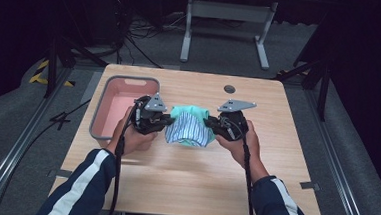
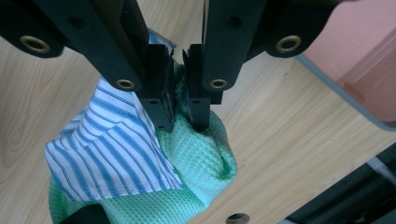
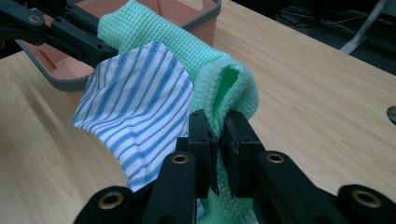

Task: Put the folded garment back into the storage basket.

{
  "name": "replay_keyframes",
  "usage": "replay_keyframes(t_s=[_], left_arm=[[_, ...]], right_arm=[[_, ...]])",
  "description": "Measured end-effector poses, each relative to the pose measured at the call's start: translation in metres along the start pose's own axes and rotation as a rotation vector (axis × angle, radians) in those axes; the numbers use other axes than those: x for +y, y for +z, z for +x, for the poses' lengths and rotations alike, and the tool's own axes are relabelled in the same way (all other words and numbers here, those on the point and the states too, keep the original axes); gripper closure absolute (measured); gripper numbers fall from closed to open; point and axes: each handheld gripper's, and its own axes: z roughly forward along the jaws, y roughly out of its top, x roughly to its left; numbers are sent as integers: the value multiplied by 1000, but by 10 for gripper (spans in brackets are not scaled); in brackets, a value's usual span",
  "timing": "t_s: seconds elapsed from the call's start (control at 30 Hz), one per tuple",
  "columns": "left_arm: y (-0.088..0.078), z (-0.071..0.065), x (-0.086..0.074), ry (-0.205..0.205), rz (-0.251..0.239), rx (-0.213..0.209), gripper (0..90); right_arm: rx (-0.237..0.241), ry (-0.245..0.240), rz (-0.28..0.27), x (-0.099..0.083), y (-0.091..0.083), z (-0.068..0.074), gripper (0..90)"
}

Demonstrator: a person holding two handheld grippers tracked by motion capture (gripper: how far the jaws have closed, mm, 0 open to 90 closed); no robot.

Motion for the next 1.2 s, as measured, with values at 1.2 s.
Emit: replay_keyframes(t_s=[1.2], left_arm=[[-75, 39, -18, -55, -42, 141, 827]], right_arm=[[75, -71, -36, 76, 43, 40, 820]])
